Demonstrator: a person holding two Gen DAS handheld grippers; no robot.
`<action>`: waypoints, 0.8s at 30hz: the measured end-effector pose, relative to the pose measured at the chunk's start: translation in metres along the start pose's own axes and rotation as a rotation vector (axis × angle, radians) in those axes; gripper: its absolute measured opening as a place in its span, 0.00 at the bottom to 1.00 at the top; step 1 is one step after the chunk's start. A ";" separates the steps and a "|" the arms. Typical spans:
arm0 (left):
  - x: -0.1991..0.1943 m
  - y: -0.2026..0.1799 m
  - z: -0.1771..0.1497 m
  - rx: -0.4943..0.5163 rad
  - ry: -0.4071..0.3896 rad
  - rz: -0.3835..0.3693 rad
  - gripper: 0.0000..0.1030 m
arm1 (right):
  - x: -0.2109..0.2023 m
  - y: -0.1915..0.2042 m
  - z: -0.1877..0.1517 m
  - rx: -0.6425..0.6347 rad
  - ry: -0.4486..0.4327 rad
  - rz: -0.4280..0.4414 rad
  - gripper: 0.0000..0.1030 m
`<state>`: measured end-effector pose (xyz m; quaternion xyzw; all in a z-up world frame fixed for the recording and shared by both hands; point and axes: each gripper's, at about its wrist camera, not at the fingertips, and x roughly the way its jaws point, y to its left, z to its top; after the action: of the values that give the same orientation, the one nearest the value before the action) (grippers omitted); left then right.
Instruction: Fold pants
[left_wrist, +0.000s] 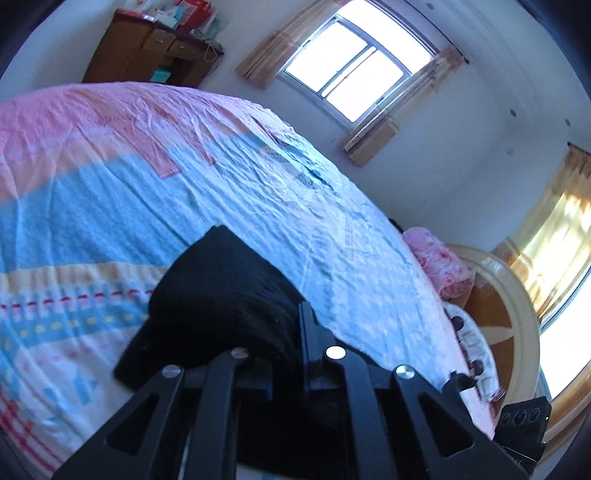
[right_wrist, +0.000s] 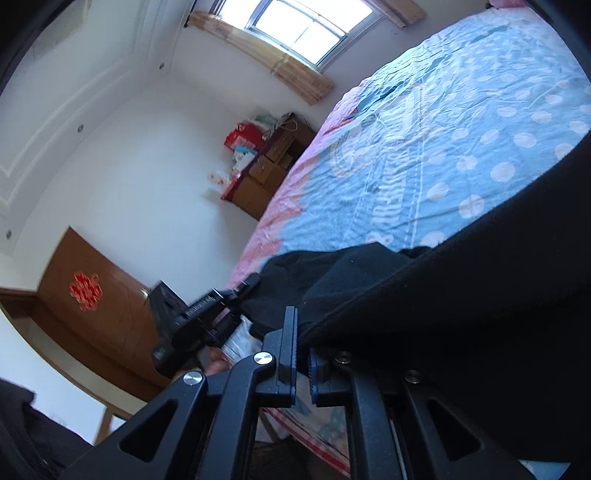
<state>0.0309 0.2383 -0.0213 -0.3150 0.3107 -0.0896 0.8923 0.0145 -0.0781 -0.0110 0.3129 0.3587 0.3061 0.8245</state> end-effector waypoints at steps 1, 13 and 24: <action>-0.002 0.001 -0.005 0.015 0.010 0.025 0.10 | 0.003 -0.001 -0.004 -0.014 0.015 -0.020 0.05; -0.007 0.021 -0.024 0.164 0.077 0.237 0.18 | 0.023 -0.044 -0.036 0.028 0.120 -0.158 0.05; -0.049 0.006 -0.024 0.318 -0.005 0.483 0.49 | 0.029 -0.065 -0.043 0.064 0.146 -0.186 0.05</action>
<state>-0.0228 0.2482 -0.0153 -0.0884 0.3567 0.0789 0.9267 0.0149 -0.0837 -0.0939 0.2815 0.4550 0.2389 0.8104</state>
